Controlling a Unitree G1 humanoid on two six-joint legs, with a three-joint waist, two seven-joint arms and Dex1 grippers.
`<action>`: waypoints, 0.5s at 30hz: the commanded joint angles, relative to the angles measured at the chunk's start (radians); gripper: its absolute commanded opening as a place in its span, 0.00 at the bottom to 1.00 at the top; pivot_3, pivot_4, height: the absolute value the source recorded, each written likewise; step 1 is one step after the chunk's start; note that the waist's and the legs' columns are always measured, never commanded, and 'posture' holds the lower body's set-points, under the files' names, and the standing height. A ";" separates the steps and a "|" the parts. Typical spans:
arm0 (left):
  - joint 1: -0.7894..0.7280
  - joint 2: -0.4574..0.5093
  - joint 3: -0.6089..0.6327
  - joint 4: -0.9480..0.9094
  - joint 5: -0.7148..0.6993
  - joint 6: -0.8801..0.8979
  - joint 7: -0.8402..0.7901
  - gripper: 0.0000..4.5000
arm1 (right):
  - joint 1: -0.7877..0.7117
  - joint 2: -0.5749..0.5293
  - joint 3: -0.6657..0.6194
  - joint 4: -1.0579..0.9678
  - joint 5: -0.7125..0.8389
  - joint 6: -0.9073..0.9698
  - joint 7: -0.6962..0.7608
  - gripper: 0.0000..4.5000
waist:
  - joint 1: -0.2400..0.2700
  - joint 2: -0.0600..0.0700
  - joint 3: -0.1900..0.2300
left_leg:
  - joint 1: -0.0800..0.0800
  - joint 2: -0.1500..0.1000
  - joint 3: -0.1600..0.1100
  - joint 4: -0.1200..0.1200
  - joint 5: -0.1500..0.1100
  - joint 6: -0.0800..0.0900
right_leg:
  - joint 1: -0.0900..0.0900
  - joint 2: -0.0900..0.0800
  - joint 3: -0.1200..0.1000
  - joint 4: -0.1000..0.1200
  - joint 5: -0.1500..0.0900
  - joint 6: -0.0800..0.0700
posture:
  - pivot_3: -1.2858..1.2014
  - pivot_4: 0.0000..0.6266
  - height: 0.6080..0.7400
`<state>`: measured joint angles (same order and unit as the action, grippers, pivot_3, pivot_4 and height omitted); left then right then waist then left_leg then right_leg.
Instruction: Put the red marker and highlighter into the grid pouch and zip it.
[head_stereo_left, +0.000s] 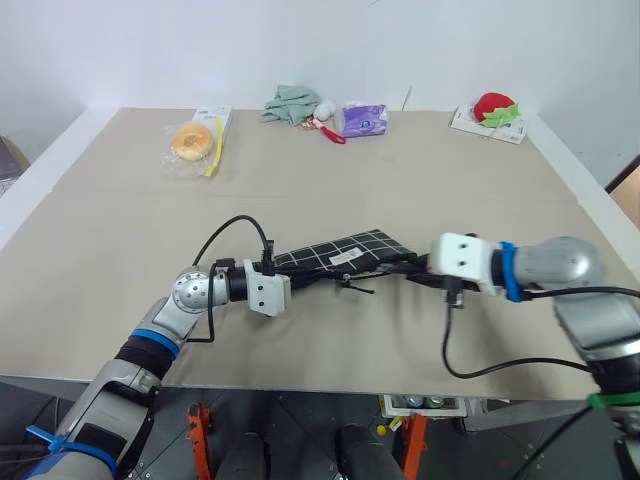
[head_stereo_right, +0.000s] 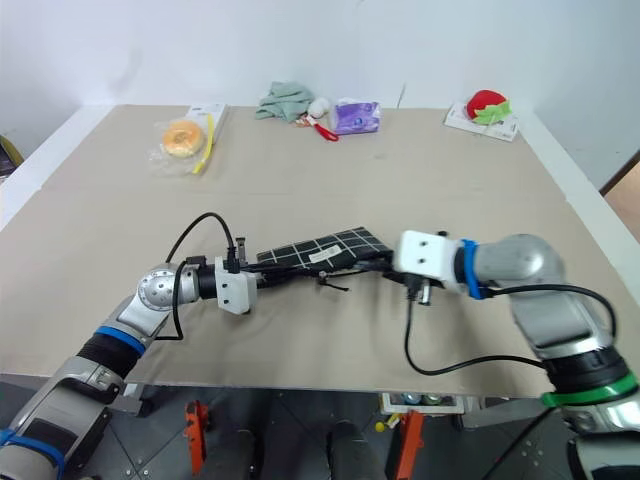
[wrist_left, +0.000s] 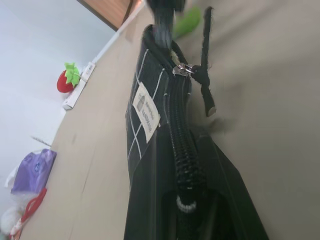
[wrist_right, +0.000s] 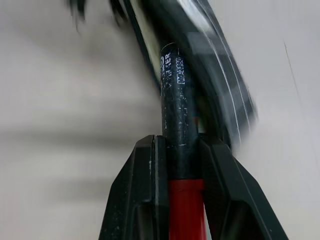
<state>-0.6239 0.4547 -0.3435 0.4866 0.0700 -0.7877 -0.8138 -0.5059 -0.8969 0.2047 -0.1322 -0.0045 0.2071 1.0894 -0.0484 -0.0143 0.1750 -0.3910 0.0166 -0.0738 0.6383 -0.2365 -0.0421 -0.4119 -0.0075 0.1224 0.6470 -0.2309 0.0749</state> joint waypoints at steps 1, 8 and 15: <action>0.010 -0.016 0.014 -0.078 -0.039 0.029 -0.004 0.00 | -0.056 0.032 0.045 -0.029 -0.047 -0.032 0.001 0.13 | 0.000 0.000 0.000 | 0.000 0.000 0.000 0.000 0.000 0.000 | 0.000 0.000 0.000 0.000 0.000 0.000 | 0.52 0.24 1.00; 0.040 -0.031 0.017 -0.137 -0.051 0.079 -0.015 0.00 | -0.123 0.084 0.078 -0.003 -0.085 -0.076 0.007 0.13 | 0.001 0.000 0.000 | -0.001 -0.001 0.000 0.000 0.000 0.000 | 0.000 -0.001 0.000 0.000 0.001 -0.003 | 0.52 0.24 1.00; 0.059 -0.041 0.042 -0.164 -0.092 0.153 -0.015 0.00 | -0.135 0.080 -0.005 -0.028 0.025 0.001 0.055 0.63 | 0.001 0.000 0.000 | 0.000 0.000 0.000 0.000 0.000 0.000 | 0.000 -0.001 0.000 0.000 0.002 -0.003 | 0.52 0.24 1.00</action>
<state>-0.5644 0.4126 -0.3351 0.3617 0.0113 -0.6496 -0.8349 -0.6081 -0.8064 0.2623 -0.1179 -0.0279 0.1858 1.1316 -0.0477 -0.0144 0.1751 -0.3913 0.0162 -0.0744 0.6388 -0.2365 -0.0421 -0.4118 -0.0082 0.1221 0.6472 -0.2292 0.0719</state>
